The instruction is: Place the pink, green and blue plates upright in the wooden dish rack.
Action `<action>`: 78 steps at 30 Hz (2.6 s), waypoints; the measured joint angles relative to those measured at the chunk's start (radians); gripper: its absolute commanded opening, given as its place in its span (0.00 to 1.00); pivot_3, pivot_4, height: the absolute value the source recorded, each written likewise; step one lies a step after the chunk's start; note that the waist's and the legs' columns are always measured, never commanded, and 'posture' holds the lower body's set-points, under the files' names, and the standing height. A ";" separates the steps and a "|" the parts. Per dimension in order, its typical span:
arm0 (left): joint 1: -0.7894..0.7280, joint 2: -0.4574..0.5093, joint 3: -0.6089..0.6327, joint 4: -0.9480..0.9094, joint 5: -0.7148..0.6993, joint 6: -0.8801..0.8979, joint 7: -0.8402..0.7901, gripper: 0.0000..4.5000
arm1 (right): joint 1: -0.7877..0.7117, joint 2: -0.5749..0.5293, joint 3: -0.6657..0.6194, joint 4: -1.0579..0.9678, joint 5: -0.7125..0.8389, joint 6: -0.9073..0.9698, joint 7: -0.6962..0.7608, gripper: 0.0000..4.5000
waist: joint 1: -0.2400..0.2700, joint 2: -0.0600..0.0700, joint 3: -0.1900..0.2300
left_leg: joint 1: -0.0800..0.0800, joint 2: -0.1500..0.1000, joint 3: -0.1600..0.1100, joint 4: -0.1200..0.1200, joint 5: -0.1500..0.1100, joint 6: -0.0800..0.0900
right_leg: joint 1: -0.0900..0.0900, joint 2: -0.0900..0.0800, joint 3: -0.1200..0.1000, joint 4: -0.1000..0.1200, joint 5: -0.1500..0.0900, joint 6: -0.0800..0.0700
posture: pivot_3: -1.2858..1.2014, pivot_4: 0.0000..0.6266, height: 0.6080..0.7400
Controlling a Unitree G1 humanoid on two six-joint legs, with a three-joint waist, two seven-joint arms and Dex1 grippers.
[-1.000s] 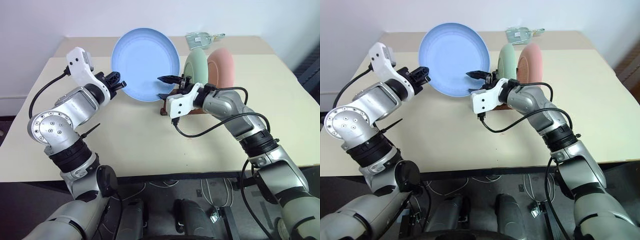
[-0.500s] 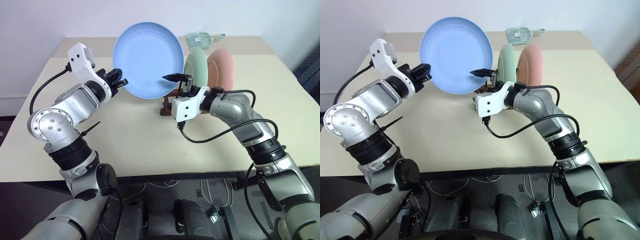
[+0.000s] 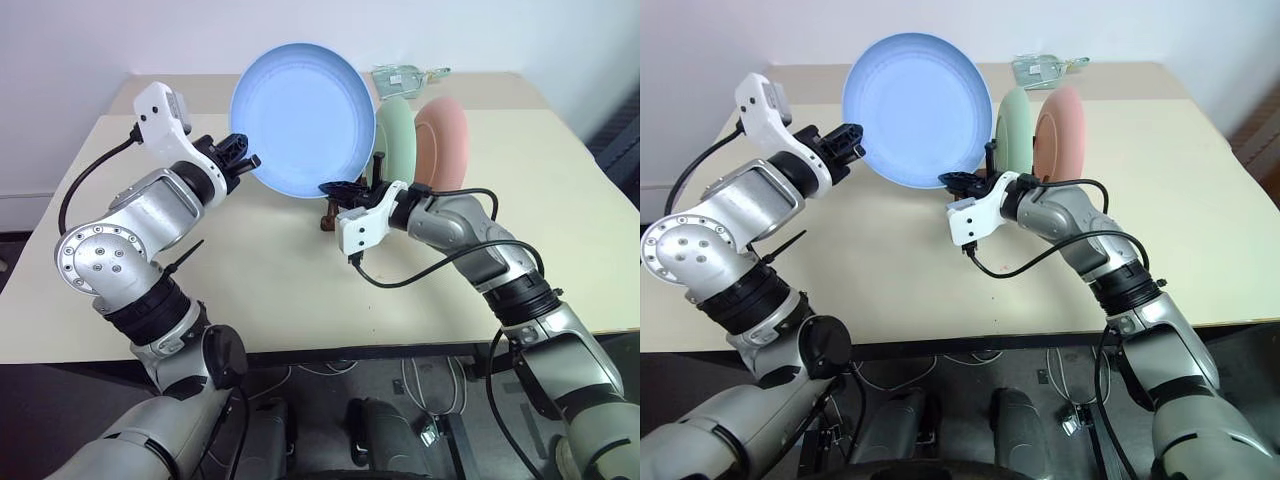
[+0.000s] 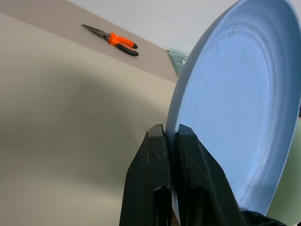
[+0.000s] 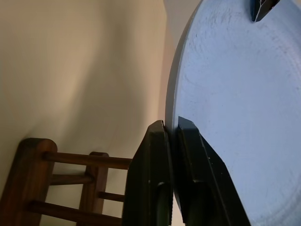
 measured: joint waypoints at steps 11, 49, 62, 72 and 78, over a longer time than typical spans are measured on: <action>0.081 0.438 0.012 0.262 0.321 -0.615 -0.069 0.52 | -0.019 0.068 -0.085 -0.063 0.198 0.041 0.021 0.00 | -0.016 0.000 0.001 | 0.008 0.001 0.003 -0.010 0.002 -0.003 | 0.000 0.004 0.002 0.000 0.000 0.000 | 0.52 0.24 1.00; 0.789 0.424 -0.669 -0.046 0.402 -0.942 -0.827 0.53 | -0.156 0.337 -0.591 -0.036 1.450 1.378 -0.222 0.24 | -0.005 0.003 0.000 | 0.006 0.001 0.004 -0.016 -0.001 0.004 | -0.006 -0.004 -0.001 0.002 -0.002 -0.009 | 0.52 0.24 1.00; 0.819 0.420 -0.667 -0.106 0.399 -0.913 -0.807 0.53 | -0.136 0.120 -0.365 -0.183 1.114 1.133 -0.008 0.66 | 0.001 0.002 0.000 | 0.006 0.001 0.004 -0.016 -0.002 0.005 | -0.005 -0.003 -0.001 0.000 -0.002 -0.009 | 0.52 0.24 1.00; 0.840 0.486 -0.589 -0.049 0.412 -0.932 -0.840 0.53 | 0.367 -0.322 -0.653 -0.563 1.237 1.118 0.365 0.66 | 0.018 0.001 0.000 | 0.012 0.002 0.002 -0.016 -0.003 0.007 | 0.003 -0.003 -0.002 -0.004 -0.003 -0.010 | 0.52 0.24 1.00; 0.857 0.579 -0.561 0.051 0.461 -0.993 -0.929 0.53 | 0.640 -0.358 -0.709 -0.552 1.166 1.057 0.421 0.66 | 0.015 0.004 0.000 | 0.014 0.003 0.004 -0.016 -0.003 0.006 | 0.003 -0.004 0.000 -0.002 -0.005 -0.015 | 0.52 0.24 1.00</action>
